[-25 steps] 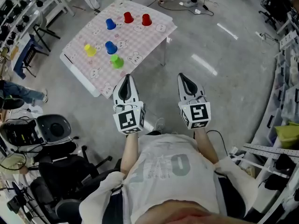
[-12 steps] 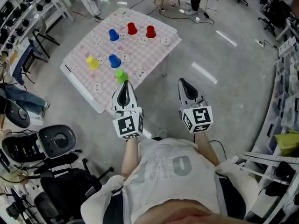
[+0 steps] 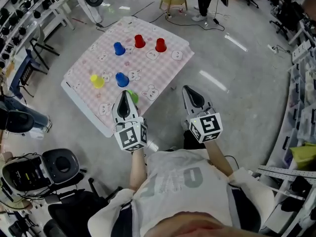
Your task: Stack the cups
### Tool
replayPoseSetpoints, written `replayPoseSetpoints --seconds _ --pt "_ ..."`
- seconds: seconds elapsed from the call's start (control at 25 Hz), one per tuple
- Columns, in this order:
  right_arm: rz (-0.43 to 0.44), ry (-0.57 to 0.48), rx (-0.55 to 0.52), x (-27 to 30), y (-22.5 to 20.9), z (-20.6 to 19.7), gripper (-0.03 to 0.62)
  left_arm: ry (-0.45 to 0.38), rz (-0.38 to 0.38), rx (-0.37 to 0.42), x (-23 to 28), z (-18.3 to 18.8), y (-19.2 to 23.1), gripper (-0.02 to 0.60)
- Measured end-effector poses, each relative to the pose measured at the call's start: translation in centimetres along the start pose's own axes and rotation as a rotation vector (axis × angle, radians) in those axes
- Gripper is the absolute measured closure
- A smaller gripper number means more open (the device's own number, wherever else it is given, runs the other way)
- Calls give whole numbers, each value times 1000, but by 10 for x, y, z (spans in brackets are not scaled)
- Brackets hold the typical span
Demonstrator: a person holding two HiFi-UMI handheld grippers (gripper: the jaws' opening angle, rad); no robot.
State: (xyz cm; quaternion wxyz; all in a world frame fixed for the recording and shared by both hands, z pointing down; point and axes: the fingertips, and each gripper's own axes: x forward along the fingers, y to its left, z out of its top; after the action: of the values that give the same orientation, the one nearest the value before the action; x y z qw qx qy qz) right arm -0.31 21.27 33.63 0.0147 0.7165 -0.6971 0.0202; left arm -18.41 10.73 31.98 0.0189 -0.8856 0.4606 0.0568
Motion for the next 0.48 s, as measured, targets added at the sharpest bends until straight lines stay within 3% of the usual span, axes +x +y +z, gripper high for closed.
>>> replayPoseSetpoints --seconds 0.24,0.48 --pt "68 -18 27 56 -18 0 565 15 35 7 27 -7 0 557" --pt "230 -51 5 139 -29 21 565 11 196 49 67 -2 25 557"
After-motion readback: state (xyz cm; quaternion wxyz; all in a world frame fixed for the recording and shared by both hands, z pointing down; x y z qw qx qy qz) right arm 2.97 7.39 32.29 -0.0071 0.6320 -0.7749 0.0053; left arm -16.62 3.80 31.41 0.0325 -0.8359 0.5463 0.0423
